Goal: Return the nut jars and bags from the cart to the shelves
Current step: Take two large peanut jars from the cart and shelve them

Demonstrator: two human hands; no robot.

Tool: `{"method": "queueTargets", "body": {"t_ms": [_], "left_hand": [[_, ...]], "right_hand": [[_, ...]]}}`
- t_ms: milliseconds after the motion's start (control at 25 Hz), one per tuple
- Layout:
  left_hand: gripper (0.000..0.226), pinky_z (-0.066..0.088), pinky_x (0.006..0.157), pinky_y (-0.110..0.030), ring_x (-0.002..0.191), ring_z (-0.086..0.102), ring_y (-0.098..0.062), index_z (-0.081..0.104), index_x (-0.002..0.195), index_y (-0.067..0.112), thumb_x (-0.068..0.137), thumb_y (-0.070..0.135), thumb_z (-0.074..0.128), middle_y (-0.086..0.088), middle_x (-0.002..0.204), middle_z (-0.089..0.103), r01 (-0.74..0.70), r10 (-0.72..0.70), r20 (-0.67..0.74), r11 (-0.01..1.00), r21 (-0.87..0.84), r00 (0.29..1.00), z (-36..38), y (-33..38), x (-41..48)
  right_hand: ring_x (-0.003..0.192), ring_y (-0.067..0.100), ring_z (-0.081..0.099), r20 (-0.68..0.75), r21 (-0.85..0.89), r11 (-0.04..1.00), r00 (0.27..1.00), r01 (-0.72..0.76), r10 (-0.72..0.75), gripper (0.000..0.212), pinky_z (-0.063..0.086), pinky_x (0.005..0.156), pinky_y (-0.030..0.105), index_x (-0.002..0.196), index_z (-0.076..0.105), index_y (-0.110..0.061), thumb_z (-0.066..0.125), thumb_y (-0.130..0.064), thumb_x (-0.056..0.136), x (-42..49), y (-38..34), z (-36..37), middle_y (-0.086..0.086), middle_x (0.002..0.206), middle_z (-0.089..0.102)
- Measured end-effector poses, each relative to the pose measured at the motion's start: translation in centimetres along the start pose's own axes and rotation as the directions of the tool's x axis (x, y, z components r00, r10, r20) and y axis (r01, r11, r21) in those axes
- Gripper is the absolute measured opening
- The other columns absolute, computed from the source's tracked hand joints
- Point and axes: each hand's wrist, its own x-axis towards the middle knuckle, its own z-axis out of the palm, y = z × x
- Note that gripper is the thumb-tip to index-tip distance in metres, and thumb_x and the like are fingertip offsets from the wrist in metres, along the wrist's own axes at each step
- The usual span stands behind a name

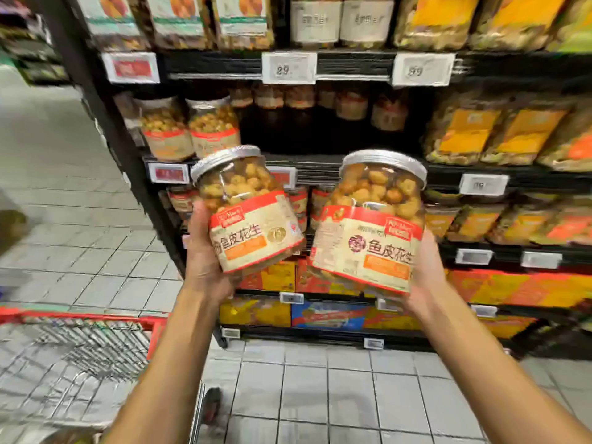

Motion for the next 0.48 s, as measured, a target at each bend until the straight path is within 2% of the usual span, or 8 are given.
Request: {"method": "queueTargets", "body": {"t_ms": [80, 160, 240, 320, 360, 400, 440, 480], "left_hand": [[0.073, 0.056, 0.077, -0.044, 0.091, 0.070, -0.021, 0.073, 0.100, 0.018, 0.045, 0.066, 0.076, -0.004, 0.098, 0.074, -0.043, 0.043, -0.002, 0.999, 0.027, 0.999, 1.6, -0.3, 3.8], [0.057, 0.059, 0.076, -0.039, 0.086, 0.070, -0.017, 0.063, 0.110, 0.016, 0.074, 0.060, 0.057, -0.001, 0.093, 0.074, -0.089, 0.093, -0.029, 0.989, 0.120, 0.995, 2.3, 0.2, 8.1], [0.058, 0.058, 0.075, -0.037, 0.082, 0.070, -0.016, 0.060, 0.108, 0.012, 0.072, 0.057, 0.064, -0.001, 0.089, 0.074, -0.152, 0.164, -0.028, 0.957, 0.249, 0.986, 2.2, 1.0, 12.1], [0.073, 0.057, 0.078, -0.039, 0.082, 0.070, -0.018, 0.058, 0.114, 0.002, 0.063, 0.051, 0.076, -0.004, 0.090, 0.073, -0.191, 0.204, -0.015, 0.937, 0.292, 0.979, 1.6, 1.3, 14.8], [0.076, 0.057, 0.079, -0.040, 0.084, 0.069, -0.019, 0.051, 0.122, -0.004, 0.067, 0.044, 0.073, -0.007, 0.094, 0.072, -0.210, 0.221, -0.007, 0.933, 0.291, 0.975, 1.0, 1.5, 16.3], [0.075, 0.056, 0.083, -0.043, 0.088, 0.068, -0.022, 0.046, 0.127, -0.006, 0.071, 0.038, 0.068, -0.010, 0.098, 0.070, -0.223, 0.235, -0.003, 0.928, 0.298, 0.972, 0.3, 1.6, 17.8], [0.072, 0.053, 0.087, -0.045, 0.091, 0.066, -0.023, 0.045, 0.127, -0.003, 0.071, 0.037, 0.066, -0.011, 0.102, 0.067, -0.229, 0.239, 0.009, 0.919, 0.322, 0.971, -0.3, 1.7, 19.1], [0.068, 0.051, 0.090, -0.045, 0.093, 0.065, -0.023, 0.048, 0.122, 0.002, 0.068, 0.038, 0.067, -0.010, 0.104, 0.065, -0.236, 0.244, 0.024, 0.903, 0.358, 0.970, -0.9, 2.1, 20.5]], "right_hand": [[0.066, 0.018, 0.071, 0.046, 0.031, 0.999, 0.999, -0.012, 0.011, 0.059, 0.057, 0.057, 0.033, 0.066, 0.076, -0.019, 0.033, -0.047, 0.096, 3.0, -1.9, -0.9, 0.002, 0.075, 0.074], [0.076, 0.020, 0.071, 0.071, 0.081, 0.995, 0.996, -0.065, 0.059, 0.055, 0.057, 0.067, 0.035, 0.075, 0.076, -0.019, 0.035, -0.050, 0.095, 5.8, -3.1, -0.4, 0.005, 0.085, 0.074], [0.094, 0.031, 0.068, 0.110, 0.070, 0.991, 0.989, -0.110, 0.102, 0.060, 0.053, 0.083, 0.043, 0.094, 0.073, -0.005, 0.032, -0.048, 0.095, 9.0, -3.4, -0.4, 0.020, 0.104, 0.069], [0.120, 0.045, 0.049, 0.161, 0.010, 1.000, 0.987, 0.003, -0.005, 0.069, 0.034, 0.107, 0.048, 0.121, 0.049, 0.018, 0.022, -0.041, 0.096, 10.1, -3.8, -0.2, 0.041, 0.125, 0.047], [0.121, 0.045, 0.048, 0.159, 0.014, 1.000, 0.987, 0.022, -0.023, 0.067, 0.033, 0.108, 0.049, 0.123, 0.045, 0.017, 0.024, -0.040, 0.095, 10.9, -3.7, 0.3, 0.041, 0.125, 0.048], [0.111, 0.039, 0.058, 0.122, -0.011, 1.000, 0.993, 0.002, -0.001, 0.061, 0.043, 0.101, 0.049, 0.117, 0.053, 0.009, 0.033, -0.043, 0.093, 12.5, -3.6, 0.0, 0.032, 0.116, 0.059], [0.101, 0.033, 0.064, 0.083, 0.077, 0.993, 0.993, -0.093, 0.087, 0.052, 0.050, 0.092, 0.048, 0.110, 0.060, -0.003, 0.040, -0.047, 0.089, 13.6, -3.8, -0.2, 0.020, 0.108, 0.067], [0.098, 0.028, 0.065, 0.071, 0.084, 0.995, 0.996, -0.051, 0.045, 0.045, 0.050, 0.091, 0.047, 0.108, 0.062, -0.014, 0.043, -0.049, 0.087, 14.2, -4.0, 0.0, 0.011, 0.107, 0.068]]}}
